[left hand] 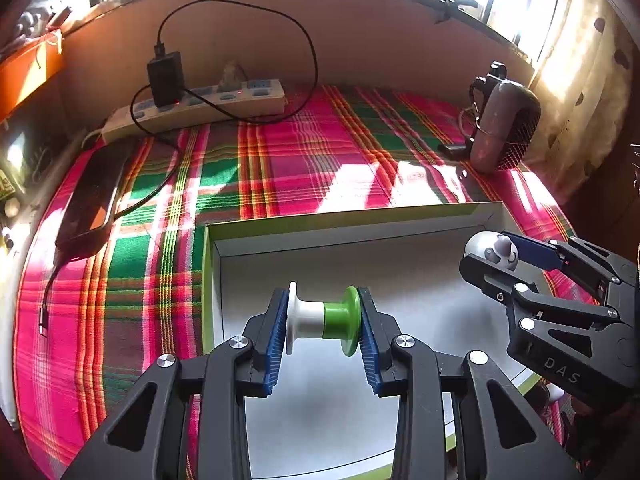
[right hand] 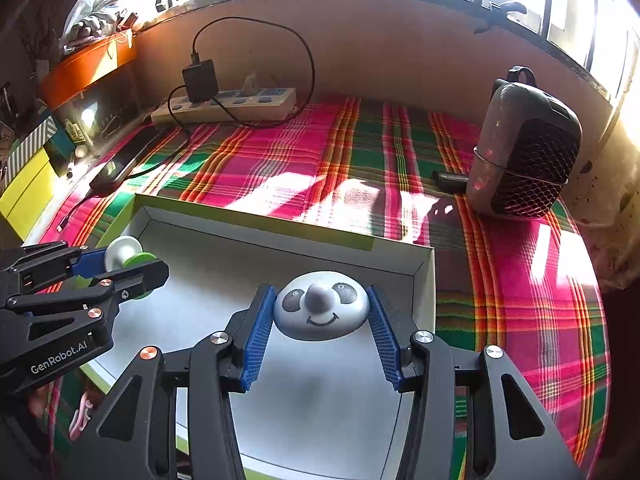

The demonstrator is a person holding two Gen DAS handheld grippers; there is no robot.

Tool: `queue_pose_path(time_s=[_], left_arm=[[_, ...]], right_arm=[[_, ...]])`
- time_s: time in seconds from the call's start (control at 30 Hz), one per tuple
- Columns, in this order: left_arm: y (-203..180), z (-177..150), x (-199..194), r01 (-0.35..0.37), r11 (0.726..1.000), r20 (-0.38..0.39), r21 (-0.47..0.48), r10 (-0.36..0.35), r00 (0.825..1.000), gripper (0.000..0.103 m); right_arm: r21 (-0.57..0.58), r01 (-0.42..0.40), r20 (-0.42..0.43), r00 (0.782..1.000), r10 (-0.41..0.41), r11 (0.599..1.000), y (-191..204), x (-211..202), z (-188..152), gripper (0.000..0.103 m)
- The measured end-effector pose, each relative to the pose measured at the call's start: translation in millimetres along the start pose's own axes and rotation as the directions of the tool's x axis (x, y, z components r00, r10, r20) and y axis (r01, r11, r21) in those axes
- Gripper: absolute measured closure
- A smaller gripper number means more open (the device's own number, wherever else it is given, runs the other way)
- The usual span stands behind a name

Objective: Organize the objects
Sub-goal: 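Carry the spool and smiley disc over the box with both grippers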

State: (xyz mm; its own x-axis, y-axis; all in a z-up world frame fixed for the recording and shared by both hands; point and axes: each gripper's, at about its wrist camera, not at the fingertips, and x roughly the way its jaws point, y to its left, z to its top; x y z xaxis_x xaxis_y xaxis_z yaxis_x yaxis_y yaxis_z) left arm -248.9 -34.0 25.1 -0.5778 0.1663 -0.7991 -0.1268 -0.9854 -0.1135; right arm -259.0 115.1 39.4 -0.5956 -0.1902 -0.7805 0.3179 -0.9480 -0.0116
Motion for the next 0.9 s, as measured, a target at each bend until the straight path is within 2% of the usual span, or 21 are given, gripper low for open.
queue_pose_path(time_s=[0.3, 0.9], left_arm=[[1.2, 5.4, 16.3, -0.018, 1.000, -0.017, 0.013, 0.019, 1.000, 0.072], [-1.5, 7.0, 19.9, -0.047, 0.999, -0.014, 0.024, 0.048, 0.999, 0.072]], right_arm=[[-0.008, 0.013, -0.024, 1.000, -0.013, 1.000, 1.4, 17.7, 1.5, 0.054], [-0.010, 0.029, -0.047, 0.998, -0.029, 1.000, 3.0, 25.8, 0.4, 0.054]])
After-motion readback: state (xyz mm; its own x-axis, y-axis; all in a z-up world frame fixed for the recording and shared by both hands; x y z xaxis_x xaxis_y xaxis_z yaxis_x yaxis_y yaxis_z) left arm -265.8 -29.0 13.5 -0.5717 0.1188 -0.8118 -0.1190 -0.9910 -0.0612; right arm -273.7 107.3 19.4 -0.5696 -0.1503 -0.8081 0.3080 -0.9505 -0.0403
